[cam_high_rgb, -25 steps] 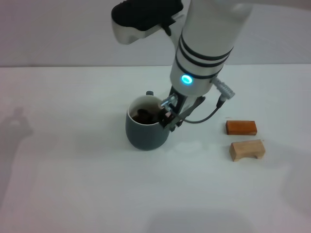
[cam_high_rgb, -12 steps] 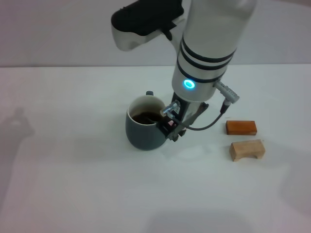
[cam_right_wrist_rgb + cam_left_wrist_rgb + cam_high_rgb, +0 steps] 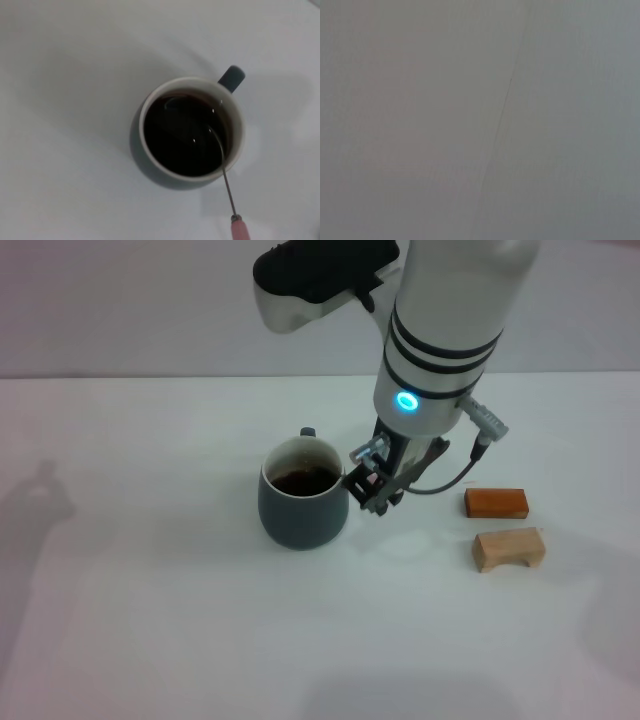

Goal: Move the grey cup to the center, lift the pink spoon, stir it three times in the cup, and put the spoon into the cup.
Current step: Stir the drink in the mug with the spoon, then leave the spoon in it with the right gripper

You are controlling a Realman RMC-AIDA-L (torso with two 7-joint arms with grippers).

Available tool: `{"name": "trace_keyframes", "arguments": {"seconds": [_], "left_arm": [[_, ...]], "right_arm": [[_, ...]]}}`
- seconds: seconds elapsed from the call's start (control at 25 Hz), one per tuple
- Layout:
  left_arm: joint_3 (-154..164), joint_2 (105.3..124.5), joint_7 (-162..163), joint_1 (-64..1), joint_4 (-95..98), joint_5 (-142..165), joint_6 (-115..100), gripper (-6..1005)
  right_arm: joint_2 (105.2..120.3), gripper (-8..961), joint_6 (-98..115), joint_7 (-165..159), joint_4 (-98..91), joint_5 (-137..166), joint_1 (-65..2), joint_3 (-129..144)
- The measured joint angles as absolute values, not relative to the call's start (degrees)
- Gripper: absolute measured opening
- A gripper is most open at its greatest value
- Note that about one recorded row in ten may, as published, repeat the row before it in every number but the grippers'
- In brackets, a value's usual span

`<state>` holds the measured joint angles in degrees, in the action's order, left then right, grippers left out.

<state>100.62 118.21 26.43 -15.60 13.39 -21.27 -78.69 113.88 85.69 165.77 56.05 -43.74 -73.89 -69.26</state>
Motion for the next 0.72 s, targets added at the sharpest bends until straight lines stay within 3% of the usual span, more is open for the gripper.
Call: {"name": "trace_keyframes", "arguments": {"seconds": [0.32, 0.72], "left_arm": [[100.73, 118.21, 26.46, -15.38, 13.36, -21.27, -78.82, 12], [100.92, 118.21, 26.46, -15.28, 13.36, -21.27, -78.89, 12]], "right_arm": [[114.47, 118, 83.3, 165.78, 56.26, -43.75, -75.0, -68.7], [114.02, 116, 83.89, 165.77, 55.03, -43.32, -73.91, -68.87]]}}
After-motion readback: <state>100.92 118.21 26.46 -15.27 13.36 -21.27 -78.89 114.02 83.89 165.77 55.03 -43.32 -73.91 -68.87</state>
